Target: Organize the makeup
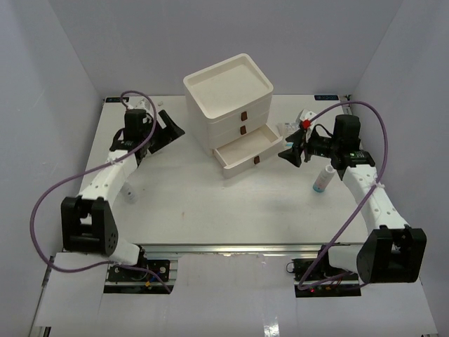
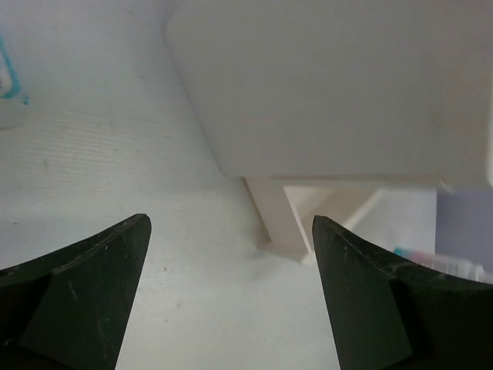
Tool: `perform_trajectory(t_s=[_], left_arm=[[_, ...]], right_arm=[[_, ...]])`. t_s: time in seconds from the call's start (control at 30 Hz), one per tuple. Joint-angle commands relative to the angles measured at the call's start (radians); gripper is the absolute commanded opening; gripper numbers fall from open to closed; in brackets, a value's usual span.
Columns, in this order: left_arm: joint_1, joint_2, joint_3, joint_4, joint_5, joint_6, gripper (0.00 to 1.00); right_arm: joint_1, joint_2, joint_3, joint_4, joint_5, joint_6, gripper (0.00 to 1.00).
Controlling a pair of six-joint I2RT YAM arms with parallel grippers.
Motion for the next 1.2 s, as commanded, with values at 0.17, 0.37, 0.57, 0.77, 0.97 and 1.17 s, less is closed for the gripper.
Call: perform_trajectory(t_s=[0.17, 0.37, 0.57, 0.77, 0.97, 1.17], left_arm=[[-0.003, -0.490, -0.356, 0.324, 0.340, 0.183, 0.98], [-0.003, -0.615, -0.437, 0.301, 0.406, 0.189, 0.98], [-0.002, -0.695, -0.453, 0.277, 0.439, 0.223, 0.98], [-0.003, -0.740, -0.447, 0.225, 0.458, 0.256, 0.98], [-0.003, -0.761, -0.459, 0.242, 0.481, 0.248, 0.98], [-0.003, -0.759, -0.463, 0.244, 0.493, 0.245, 0.98]], right_arm=[[-0.039, -0.212, 0.013, -0.321, 0.128, -0.326, 0.96], [-0.164, -0.331, -0.045, -0.472, 0.176, -0.323, 0.92], [-0.322, -0.374, -0.047, -0.640, 0.230, -0.394, 0.94], [-0.506, -0.287, -0.082, -0.710, 0.262, -0.486, 0.99], [-0.672, -0.156, -0.117, -0.693, 0.176, -0.593, 1.00], [-0.682, -0.076, -0.230, -0.507, 0.051, -0.677, 1.00]])
